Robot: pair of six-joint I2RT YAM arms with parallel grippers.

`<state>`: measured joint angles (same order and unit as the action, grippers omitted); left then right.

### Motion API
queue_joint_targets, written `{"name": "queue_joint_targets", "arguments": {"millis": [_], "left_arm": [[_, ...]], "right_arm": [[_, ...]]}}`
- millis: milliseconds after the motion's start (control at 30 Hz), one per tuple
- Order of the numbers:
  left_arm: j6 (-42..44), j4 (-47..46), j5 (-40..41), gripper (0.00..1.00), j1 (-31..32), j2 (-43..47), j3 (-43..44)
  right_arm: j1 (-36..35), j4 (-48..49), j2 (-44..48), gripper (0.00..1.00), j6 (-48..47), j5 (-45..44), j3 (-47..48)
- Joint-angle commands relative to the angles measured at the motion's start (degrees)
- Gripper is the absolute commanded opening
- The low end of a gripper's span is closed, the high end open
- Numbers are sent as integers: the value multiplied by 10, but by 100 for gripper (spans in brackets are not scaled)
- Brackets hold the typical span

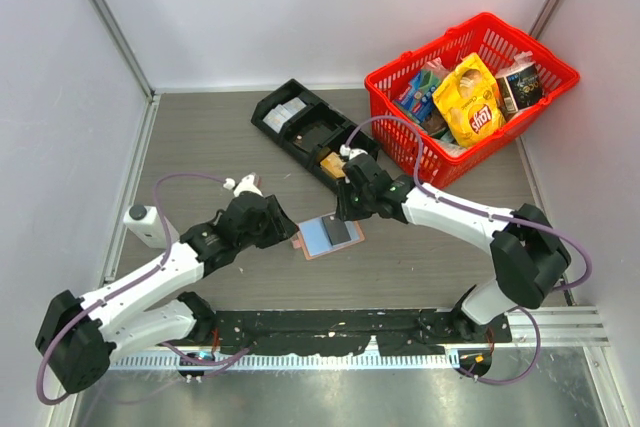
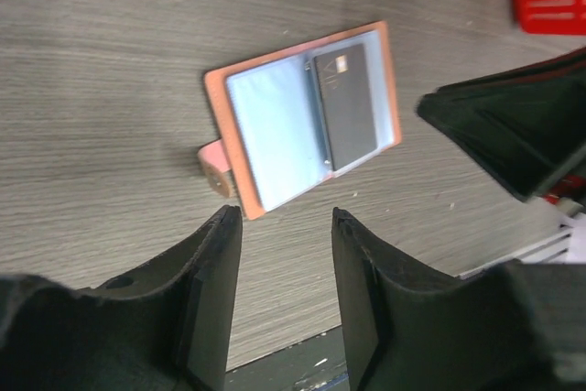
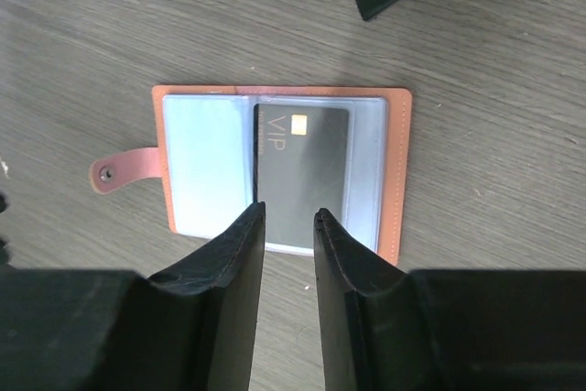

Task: Take the credit cards out of the card holder
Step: Remove the credit card from the card holder.

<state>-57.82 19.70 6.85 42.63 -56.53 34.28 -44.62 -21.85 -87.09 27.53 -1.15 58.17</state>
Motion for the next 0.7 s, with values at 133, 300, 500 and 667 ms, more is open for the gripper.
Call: {"name": "queue_joint_targets", "arguments": {"millis": [133,300,500,667], "left_arm": [[-23,-130,-39,50,2,-16,-4],[-22,-145,-61,50,2,-75,21],[-45,-187,-65,42,2,-132,22],[-60,-245,-93,33,2,-186,19]], "right_arm": [[18,79,-18,30,4,3,-42],[31,112,-18,29,10,27,-71],[35,133,-19,29,10,31,-90],[41,153,-14,25,6,30,-115]]}}
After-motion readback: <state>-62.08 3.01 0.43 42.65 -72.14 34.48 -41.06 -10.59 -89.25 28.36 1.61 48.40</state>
